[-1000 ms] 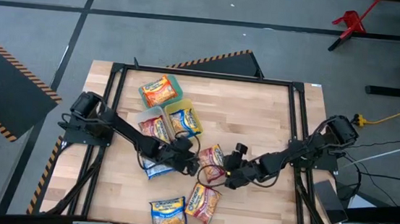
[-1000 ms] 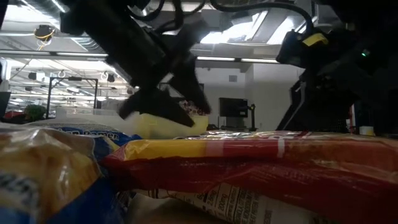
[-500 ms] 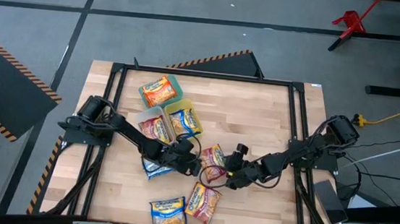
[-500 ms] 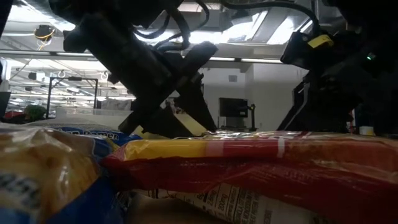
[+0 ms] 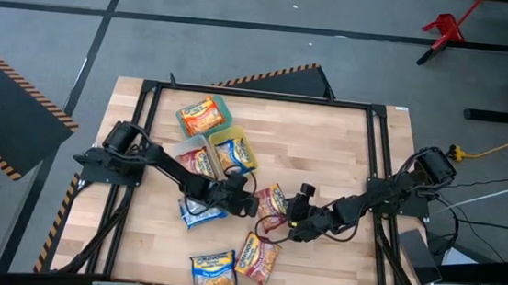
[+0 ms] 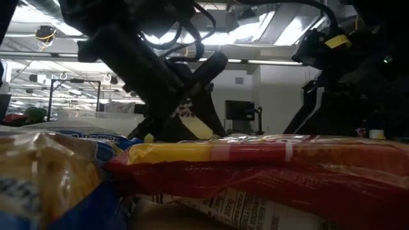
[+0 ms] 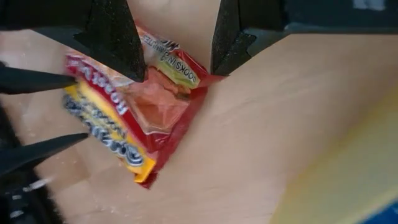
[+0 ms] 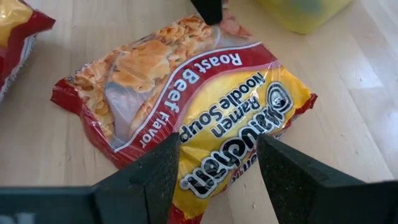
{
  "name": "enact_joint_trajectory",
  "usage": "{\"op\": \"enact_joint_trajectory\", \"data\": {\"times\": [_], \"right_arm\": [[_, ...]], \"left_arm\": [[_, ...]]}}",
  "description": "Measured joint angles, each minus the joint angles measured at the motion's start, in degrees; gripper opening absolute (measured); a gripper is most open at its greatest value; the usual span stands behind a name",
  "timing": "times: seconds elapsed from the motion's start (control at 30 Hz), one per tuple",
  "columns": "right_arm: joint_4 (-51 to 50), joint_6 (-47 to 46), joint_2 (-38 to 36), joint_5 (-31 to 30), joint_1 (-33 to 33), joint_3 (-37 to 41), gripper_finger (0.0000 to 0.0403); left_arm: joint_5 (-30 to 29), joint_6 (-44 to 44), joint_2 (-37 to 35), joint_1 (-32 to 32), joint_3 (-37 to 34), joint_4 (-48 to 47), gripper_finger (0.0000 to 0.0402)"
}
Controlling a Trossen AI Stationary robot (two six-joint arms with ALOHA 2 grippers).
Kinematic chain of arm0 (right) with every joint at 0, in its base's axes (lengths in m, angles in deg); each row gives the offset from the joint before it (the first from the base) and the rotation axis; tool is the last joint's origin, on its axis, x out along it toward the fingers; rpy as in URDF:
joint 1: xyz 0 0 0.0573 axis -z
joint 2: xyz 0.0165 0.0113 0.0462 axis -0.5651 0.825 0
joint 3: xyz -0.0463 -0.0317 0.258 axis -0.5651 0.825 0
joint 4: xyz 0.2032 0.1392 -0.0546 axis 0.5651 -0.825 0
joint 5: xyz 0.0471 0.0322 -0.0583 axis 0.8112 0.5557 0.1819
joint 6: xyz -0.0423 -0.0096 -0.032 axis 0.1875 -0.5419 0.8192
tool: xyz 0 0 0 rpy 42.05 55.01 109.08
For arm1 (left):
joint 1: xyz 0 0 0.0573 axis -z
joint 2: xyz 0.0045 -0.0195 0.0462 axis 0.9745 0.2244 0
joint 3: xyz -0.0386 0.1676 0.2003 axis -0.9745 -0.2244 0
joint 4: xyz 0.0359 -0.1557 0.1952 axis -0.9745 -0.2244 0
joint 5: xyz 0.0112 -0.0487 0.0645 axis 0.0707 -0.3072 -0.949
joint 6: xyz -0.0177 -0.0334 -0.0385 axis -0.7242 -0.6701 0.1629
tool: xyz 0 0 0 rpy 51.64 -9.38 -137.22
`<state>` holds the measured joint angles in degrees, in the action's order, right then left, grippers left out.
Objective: Sort Maruchan noodles
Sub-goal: Put the right red noodle pack into the transparent bin
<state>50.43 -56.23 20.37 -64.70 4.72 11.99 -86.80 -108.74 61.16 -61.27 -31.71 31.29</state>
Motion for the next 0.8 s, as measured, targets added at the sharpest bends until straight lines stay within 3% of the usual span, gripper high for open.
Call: {"op": "enact_joint_trajectory", "data": {"times": [0.47,0.8], "right_arm": [[1.11,1.93,0.04,-0.49,0.00,0.22,0.0207],[1.03,1.77,-0.05,-0.61,-0.03,0.30,0.0207]], "left_arm": [[2.08,2.00,3.52,-1.15,0.00,8.58,0.0170],[1.46,1.39,3.51,-0.74,-0.07,10.06,0.0077]]}}
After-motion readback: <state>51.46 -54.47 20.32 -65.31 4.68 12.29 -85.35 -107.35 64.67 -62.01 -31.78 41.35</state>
